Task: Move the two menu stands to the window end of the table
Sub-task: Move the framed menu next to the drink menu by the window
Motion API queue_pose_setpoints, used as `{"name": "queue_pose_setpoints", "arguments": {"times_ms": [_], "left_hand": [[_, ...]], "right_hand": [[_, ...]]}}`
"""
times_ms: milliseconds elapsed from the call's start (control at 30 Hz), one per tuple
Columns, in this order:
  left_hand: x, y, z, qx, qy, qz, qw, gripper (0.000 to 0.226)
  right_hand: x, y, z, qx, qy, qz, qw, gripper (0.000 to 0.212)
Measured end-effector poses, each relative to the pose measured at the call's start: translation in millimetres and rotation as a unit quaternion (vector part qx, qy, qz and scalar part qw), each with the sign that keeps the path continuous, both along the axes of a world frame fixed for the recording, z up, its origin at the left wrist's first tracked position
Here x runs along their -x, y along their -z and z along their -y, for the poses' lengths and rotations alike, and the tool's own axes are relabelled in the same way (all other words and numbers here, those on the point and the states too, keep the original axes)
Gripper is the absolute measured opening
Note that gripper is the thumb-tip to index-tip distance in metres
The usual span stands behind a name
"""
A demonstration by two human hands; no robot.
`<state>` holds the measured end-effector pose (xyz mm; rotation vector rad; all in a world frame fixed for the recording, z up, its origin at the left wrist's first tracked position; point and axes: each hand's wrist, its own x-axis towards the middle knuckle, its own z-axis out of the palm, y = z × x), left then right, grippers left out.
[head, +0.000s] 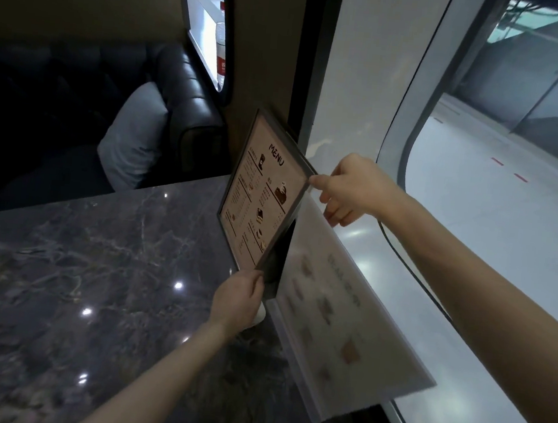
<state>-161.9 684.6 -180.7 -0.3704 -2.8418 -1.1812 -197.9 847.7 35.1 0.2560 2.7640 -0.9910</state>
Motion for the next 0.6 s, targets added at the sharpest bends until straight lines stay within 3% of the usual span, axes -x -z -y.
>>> {"name": "queue_pose_setpoints", "arguments": {"times_ms": [133, 200, 367, 467, 600], "left_hand": [[-35, 3, -16, 0.006, 0.008, -0.077, 0.997, 0.024], [-54, 11, -25, 0.013, 0.041, -0.035, 0.998, 0.028], [-82, 43, -36, 0.157, 0.128, 0.106, 0.973, 0.055], [-83, 52, -38, 0.241, 0.176, 0.149, 0.943, 0.062], [-85, 54, -40, 0.272, 0.19, 0.145, 0.932, 0.062]], "right_hand": [[-35, -6, -4, -0.011, -0.045, -0.077, 0.996, 0.032], [-53, -4, -3, -0.007, -0.038, -0.107, 0.993, 0.041], [-84, 0, 4, -0.041, -0.032, -0.142, 0.988, 0.06], [-91, 2, 7, -0.083, -0.047, -0.174, 0.98, 0.046], [-93, 8, 8, -0.102, -0.05, -0.207, 0.972, 0.029]]}}
